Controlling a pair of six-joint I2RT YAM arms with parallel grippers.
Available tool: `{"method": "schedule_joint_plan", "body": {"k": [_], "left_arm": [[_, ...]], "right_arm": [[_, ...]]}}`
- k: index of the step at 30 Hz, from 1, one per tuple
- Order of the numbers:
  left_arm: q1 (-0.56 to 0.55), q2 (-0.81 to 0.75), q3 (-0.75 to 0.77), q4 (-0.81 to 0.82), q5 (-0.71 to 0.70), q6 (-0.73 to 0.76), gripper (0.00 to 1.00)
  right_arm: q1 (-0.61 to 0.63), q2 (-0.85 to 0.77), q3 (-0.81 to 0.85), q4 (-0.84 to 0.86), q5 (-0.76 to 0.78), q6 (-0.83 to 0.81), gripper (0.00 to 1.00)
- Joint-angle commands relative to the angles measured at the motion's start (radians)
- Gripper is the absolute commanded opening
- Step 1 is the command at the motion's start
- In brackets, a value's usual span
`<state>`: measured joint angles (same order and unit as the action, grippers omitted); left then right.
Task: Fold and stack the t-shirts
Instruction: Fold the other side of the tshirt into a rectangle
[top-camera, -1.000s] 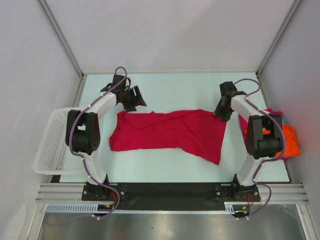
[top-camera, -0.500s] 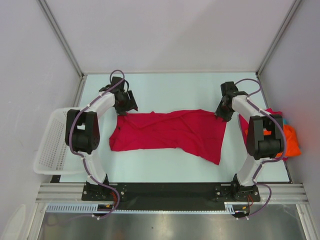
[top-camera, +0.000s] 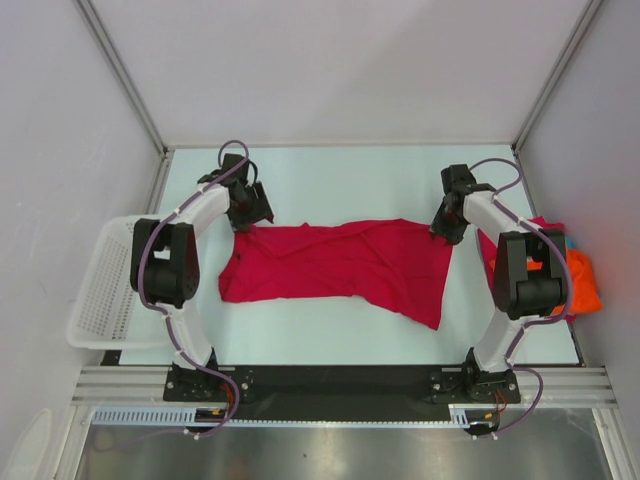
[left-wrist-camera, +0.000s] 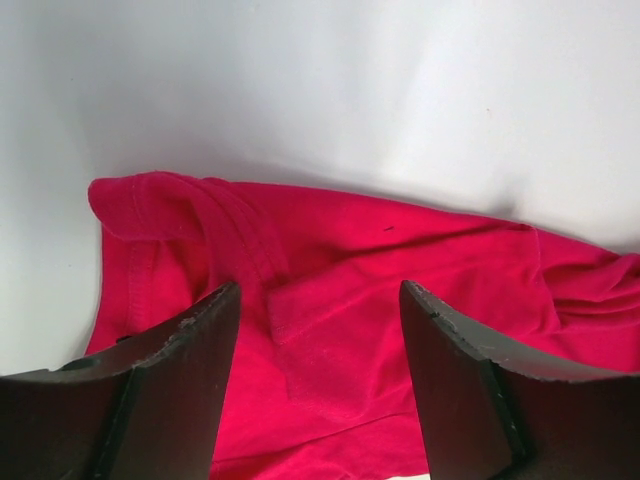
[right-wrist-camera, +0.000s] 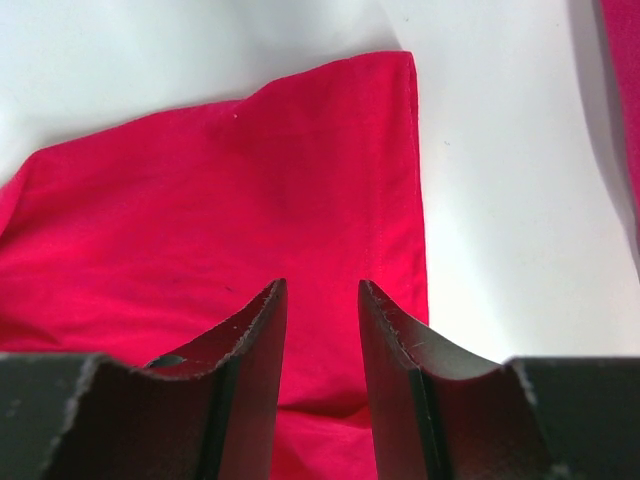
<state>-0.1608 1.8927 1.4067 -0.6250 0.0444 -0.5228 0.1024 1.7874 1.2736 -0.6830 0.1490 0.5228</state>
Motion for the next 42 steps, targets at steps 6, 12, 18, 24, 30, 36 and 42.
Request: {"method": "schedule_joint_plan", "body": {"k": [6, 12, 18, 24, 30, 36, 42], "left_arm": [[0.004, 0.022, -0.006, 0.067, 0.101, -0.034, 0.44], [-0.002, 0.014, -0.026, 0.084, 0.132, -0.043, 0.16], [0.0, -0.012, -0.028, 0.07, 0.121, -0.034, 0.07], [-0.002, -0.043, -0.026, 0.045, 0.101, -0.022, 0.05], [-0.002, -0.09, -0.006, -0.002, 0.057, -0.008, 0.07], [0.009, -0.181, -0.006, -0.028, 0.003, -0.008, 0.07], [0.015, -0.225, -0.005, -0.05, -0.006, 0.02, 0.09]], "right_arm": [[0.003, -0.022, -0.002, 0.005, 0.011, -0.009, 0.4], [0.005, -0.022, 0.0, 0.008, 0.006, -0.01, 0.39], [0.006, -0.022, -0.005, 0.01, 0.006, -0.007, 0.38], [0.008, -0.025, -0.01, 0.014, 0.001, -0.009, 0.38], [0.006, -0.037, -0.022, 0.017, 0.001, -0.01, 0.38], [0.008, -0.04, -0.025, 0.02, -0.006, -0.007, 0.38], [0.008, -0.054, -0.026, 0.019, -0.006, -0.009, 0.38]]}}
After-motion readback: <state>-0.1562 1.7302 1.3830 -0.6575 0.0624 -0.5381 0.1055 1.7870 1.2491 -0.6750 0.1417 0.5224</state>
